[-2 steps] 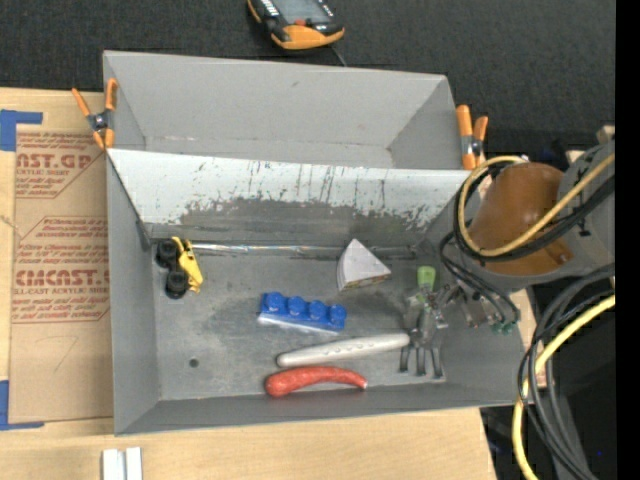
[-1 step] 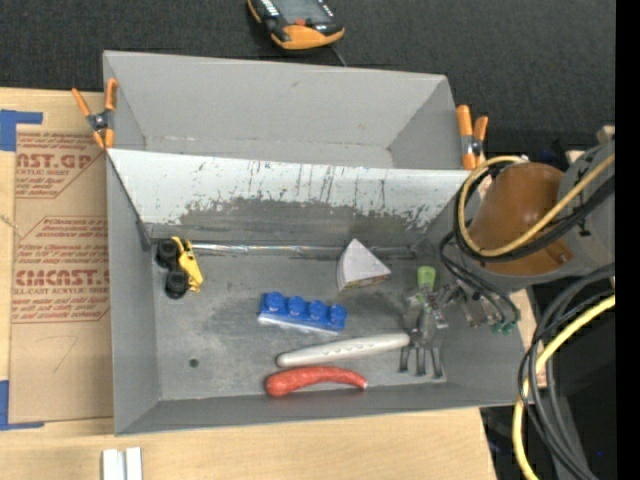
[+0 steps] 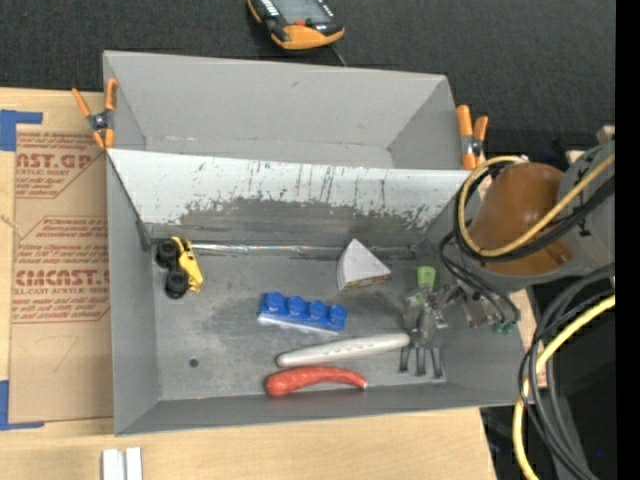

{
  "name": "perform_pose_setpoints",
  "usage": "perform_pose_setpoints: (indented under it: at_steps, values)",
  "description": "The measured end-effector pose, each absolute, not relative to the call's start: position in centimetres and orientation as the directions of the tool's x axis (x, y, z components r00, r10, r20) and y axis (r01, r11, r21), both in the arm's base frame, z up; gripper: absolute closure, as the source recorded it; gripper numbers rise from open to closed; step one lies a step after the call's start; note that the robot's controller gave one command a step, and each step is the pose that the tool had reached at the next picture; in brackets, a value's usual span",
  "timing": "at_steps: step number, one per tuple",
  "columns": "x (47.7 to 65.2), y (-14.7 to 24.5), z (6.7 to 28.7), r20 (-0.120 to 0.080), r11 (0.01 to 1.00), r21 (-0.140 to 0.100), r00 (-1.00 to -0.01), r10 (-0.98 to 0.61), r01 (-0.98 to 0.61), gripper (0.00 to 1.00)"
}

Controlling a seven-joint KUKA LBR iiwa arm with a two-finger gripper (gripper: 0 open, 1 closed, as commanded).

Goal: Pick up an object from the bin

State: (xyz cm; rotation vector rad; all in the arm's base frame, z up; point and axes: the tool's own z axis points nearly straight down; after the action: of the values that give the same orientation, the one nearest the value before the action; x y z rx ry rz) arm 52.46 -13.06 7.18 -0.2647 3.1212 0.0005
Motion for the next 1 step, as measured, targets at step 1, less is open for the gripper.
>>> perform_pose_setpoints:
  at_steps: [1]
  values:
    - [52.46, -13.05, 7.18, -0.009, 0.986, 0.000, -0.986, -0.168, -0.168, 1.00]
